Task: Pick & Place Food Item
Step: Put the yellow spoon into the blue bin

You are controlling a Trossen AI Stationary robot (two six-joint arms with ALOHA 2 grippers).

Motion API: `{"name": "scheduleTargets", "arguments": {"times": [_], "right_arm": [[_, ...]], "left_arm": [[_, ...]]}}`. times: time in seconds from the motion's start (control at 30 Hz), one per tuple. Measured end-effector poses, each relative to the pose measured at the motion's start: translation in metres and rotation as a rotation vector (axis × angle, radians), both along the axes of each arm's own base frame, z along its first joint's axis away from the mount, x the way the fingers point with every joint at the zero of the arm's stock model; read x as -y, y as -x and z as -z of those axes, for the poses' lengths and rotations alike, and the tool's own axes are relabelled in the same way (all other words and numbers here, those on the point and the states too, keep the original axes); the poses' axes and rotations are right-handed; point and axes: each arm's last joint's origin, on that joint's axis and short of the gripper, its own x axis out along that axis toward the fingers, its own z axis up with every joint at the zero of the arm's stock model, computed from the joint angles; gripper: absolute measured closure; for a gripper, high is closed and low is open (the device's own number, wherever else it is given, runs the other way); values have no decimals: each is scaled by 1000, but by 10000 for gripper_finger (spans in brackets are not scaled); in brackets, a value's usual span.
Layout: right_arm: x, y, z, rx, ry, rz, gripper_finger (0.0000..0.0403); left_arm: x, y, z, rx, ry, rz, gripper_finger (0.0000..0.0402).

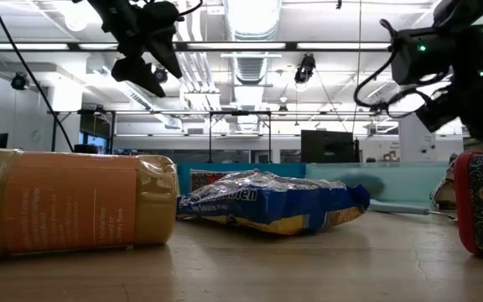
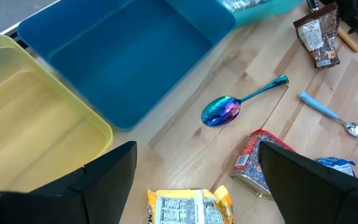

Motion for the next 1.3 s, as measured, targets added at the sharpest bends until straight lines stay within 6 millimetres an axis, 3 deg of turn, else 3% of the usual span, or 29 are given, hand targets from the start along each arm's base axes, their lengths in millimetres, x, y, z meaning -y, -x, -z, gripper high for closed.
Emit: {"name": "scheduleTargets", "arguments": {"times": [0.2, 0.47, 0.97, 1.3], "right_arm": [[-4, -2, 11, -27, 2, 87, 287], [-4, -6, 28, -149, -20, 32, 345], [-18, -5, 30, -150, -131, -311, 349], [-31, -8, 48, -282, -243, -456, 349]], "left_arm": [[0, 0, 0, 0, 0, 1, 58], [1, 1, 1, -16, 11, 10, 58], [1, 1, 1, -18, 7, 15, 58], [1, 1, 1, -19, 8, 15, 58]]}}
